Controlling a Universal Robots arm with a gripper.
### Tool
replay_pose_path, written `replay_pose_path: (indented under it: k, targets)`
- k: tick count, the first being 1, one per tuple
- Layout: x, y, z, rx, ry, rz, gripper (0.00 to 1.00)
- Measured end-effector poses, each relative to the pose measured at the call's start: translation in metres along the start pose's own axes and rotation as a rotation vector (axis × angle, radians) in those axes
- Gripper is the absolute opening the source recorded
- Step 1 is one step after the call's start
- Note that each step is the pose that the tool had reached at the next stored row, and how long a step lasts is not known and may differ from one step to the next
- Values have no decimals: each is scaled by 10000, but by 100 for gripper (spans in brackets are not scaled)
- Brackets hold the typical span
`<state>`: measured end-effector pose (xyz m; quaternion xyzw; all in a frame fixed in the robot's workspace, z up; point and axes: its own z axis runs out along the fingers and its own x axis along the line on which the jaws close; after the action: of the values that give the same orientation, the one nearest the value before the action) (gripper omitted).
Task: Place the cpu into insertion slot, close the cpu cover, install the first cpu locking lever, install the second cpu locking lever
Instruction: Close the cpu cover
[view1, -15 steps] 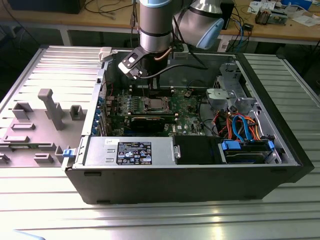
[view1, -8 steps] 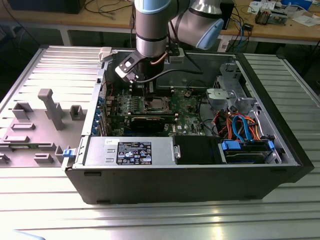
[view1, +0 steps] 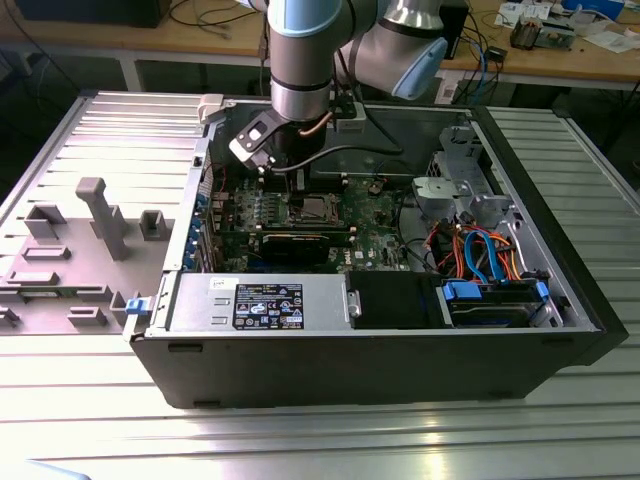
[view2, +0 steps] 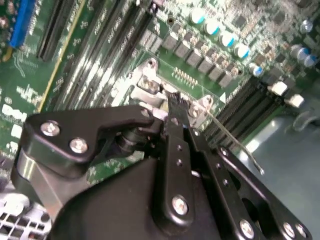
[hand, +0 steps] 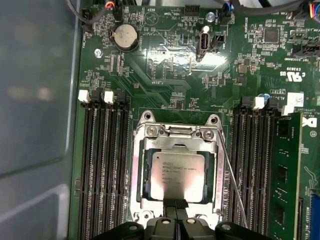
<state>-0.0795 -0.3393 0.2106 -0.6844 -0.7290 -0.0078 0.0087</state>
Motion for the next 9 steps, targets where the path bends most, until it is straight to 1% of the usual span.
replay_pose_path:
  k: [2, 3, 4, 6, 7, 9]
  targets:
    - [-1, 10, -2, -1, 1, -2, 11]
    - [-2, 29, -2, 1, 0, 0, 11]
    - [-4, 66, 0, 0, 1, 3, 11]
    - [-11, 171, 2, 0, 1, 2, 11]
    - [-13, 211, 3, -1, 1, 2, 11]
    - [-15, 221, 4, -1, 1, 3, 11]
